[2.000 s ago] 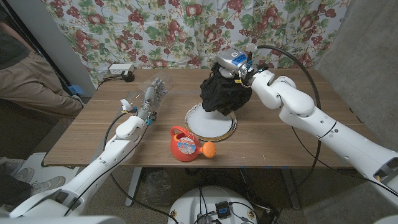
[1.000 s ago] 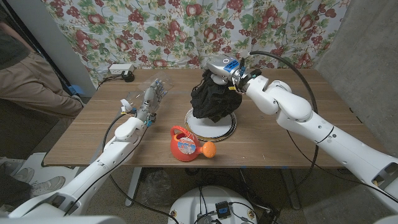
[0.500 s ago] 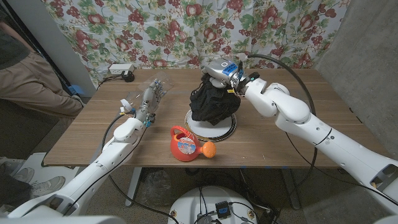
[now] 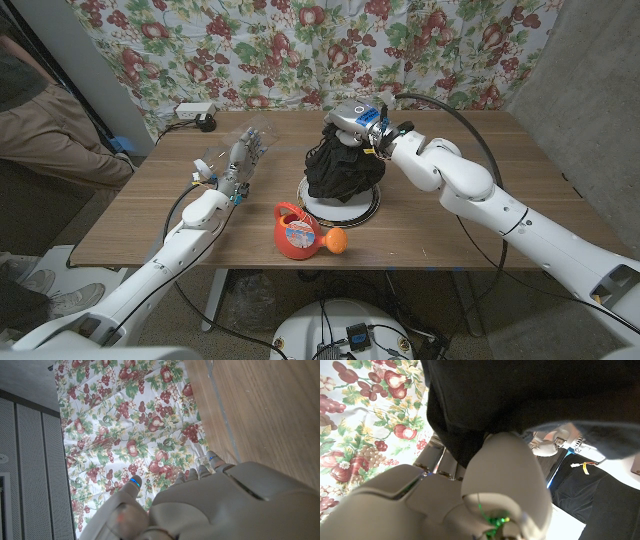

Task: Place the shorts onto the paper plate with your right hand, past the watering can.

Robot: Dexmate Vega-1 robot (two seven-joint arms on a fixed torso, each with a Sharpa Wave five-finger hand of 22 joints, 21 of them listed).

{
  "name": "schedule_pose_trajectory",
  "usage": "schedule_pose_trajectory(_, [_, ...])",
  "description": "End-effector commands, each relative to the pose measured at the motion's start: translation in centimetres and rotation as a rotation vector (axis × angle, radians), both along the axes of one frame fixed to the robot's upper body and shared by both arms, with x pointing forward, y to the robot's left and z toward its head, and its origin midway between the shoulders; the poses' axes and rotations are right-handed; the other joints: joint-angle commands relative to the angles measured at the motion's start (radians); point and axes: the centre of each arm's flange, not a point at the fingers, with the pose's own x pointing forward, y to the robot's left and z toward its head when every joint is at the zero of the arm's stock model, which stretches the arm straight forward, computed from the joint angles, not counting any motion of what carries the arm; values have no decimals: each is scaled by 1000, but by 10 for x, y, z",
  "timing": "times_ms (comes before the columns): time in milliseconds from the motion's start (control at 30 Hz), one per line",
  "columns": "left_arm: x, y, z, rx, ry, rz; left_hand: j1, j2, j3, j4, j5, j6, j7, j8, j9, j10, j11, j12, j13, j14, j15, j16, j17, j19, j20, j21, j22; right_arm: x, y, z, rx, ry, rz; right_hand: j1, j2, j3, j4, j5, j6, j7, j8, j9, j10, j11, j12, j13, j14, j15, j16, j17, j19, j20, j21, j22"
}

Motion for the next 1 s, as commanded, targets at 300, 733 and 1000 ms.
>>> schedule_pose_trajectory(300, [4, 1, 0, 3, 10, -1, 5, 107, 8, -4, 6, -8, -7, 2, 6, -36, -8, 5, 4, -52, -7, 5, 2, 1, -1, -3, 3, 13, 9, -18, 0, 16, 34, 32, 12, 8, 1, 3, -6, -30, -9, 4, -11, -22, -8, 5, 63, -165, 2, 9, -23, -142, 19, -3])
schedule_pose_trajectory(733, [7, 3, 0, -2, 12, 5, 5, 106, 9, -3, 6, -10, -9, 1, 6, -38, -10, 4, 4, -52, -7, 5, 2, 1, -2, -5, 3, 23, 17, -32, -8, 25, 56, 43, 9, 13, -6, 3, -7, -62, -12, 11, -15, -45, -10, 9, 79, -171, -2, 14, -29, -141, 40, -6])
schedule_pose_trajectory(1000, [9, 3, 0, 1, 16, 4, 5, 105, 9, -3, 6, -10, -12, 1, 6, -37, -11, 4, 4, -53, -9, 5, 2, 1, -2, -6, 3, 26, 19, -38, -15, 32, 63, 44, 7, 13, -6, 1, -6, -82, -15, 12, -13, -52, -9, 11, 87, -172, -5, 17, -32, -140, 53, -7])
